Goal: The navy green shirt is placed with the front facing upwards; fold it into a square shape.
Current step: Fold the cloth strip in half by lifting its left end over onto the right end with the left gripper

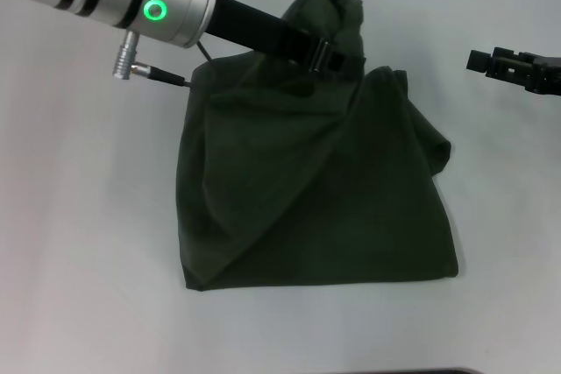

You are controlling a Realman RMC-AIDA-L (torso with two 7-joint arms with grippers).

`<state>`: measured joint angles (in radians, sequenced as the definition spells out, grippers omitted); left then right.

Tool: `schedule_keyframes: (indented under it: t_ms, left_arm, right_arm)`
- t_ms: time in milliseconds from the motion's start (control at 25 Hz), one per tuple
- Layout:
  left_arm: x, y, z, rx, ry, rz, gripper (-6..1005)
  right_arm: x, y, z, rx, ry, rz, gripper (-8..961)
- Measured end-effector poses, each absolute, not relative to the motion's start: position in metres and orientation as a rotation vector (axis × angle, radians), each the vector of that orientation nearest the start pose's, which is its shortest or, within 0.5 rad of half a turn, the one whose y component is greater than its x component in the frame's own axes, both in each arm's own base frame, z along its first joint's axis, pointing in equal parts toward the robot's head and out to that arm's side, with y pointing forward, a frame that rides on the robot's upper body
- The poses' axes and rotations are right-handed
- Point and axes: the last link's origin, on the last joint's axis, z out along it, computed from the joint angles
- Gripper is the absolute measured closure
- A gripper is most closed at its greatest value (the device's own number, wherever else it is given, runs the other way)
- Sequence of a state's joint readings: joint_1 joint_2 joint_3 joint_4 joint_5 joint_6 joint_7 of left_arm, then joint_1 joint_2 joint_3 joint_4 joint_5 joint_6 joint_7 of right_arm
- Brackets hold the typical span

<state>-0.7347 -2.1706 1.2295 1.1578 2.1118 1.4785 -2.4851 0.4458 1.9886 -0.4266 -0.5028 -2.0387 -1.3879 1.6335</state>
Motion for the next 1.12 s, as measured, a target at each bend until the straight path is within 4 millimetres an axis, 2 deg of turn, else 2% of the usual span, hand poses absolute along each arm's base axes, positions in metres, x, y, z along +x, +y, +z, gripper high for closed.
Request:
schedule_keyframes:
  t_ms: [560,1000,1120]
  left_arm:
    - [-0.072,0.365,-0.058,-2.931,-1.071,-0.297,949]
    - [-0.069,0.368,-0.068,-2.929,-1.08,-0.276,947]
    - [-0.07,0.37,-0.072,-2.91,-1.141,-0.285,947]
  right_arm:
    - [0.346,0.32,0.041,-2.221,1.255,0.749,206]
    - [0.347,0.318,0.04,-2.225,1.255,0.748,206]
    - [0.346,0.318,0.04,-2.226,1.254,0.749,205]
